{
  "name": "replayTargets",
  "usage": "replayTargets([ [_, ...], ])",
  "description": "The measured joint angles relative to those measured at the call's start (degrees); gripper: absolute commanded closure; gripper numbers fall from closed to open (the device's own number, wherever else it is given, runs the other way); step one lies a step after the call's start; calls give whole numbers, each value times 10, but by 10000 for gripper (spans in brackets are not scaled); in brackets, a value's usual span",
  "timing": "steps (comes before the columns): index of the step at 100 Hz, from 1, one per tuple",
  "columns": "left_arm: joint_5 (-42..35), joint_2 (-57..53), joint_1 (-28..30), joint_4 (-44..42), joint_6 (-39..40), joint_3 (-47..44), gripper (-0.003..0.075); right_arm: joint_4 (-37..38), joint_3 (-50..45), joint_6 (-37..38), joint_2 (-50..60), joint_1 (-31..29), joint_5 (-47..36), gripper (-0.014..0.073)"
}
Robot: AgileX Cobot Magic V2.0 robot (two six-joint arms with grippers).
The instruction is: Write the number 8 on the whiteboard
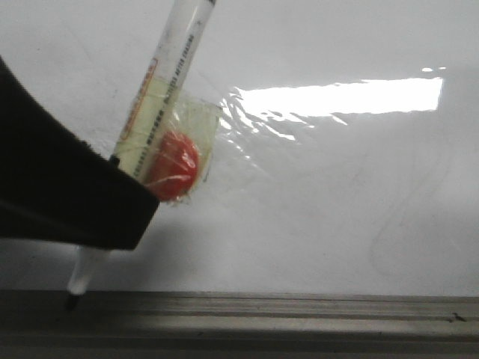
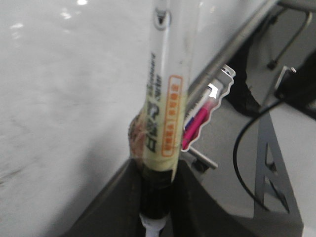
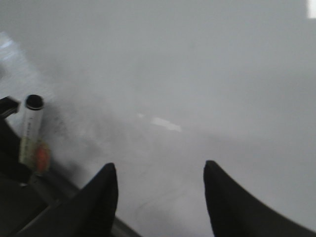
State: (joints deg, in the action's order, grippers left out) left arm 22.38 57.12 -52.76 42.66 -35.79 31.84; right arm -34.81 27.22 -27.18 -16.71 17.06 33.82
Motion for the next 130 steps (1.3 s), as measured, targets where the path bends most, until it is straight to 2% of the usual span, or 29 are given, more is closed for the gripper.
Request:
replayTargets([
  [10,27,-7,-27,-2,-77,0,741,-86,6,-107,-13,16,38,246],
  [27,39,-7,-64,-4,-192,0,741,-183,13,-236,-55,25,88,246],
  [45,39,-7,-71,-4,-227,0,741,-264,13,-358,-101,29,123,246],
  [73,-4,-7,-71,-6,-231,0,741,-293,13,-428,-153,86,124,246],
  [98,-54,-7,-71,-2,-232,0,741,-294,28,-441,-210,136,90,235],
  [130,-72,-7,-71,0,-233,0,741,-301,80,-482,-309,200,72,211],
])
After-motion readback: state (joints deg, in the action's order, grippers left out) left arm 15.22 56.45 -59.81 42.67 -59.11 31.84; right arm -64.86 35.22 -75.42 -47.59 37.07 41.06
